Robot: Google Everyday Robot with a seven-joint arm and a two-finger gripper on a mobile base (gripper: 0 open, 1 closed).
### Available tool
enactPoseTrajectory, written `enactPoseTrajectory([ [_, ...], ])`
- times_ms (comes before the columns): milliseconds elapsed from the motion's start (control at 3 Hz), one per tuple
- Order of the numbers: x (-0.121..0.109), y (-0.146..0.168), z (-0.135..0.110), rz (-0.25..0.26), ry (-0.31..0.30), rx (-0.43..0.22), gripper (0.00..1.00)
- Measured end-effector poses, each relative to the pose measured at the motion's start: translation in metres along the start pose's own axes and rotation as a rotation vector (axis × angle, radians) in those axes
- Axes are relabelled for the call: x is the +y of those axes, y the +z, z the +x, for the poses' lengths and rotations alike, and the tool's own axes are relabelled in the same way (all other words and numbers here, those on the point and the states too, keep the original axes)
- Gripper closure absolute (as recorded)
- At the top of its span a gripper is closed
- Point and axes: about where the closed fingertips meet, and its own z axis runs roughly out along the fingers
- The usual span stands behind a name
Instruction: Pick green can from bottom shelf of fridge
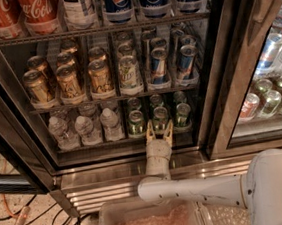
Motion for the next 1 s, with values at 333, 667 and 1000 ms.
enactPoseTrajectory([
  [333,0.000,0.012,0.002,-0.001,-0.004,-0.005,0.37],
  [667,-0.002,0.025,0.003,0.006,-0.007,-0.010,0.36],
  [1000,-0.002,0.025,0.003,0.007,-0.006,-0.010,0.55],
])
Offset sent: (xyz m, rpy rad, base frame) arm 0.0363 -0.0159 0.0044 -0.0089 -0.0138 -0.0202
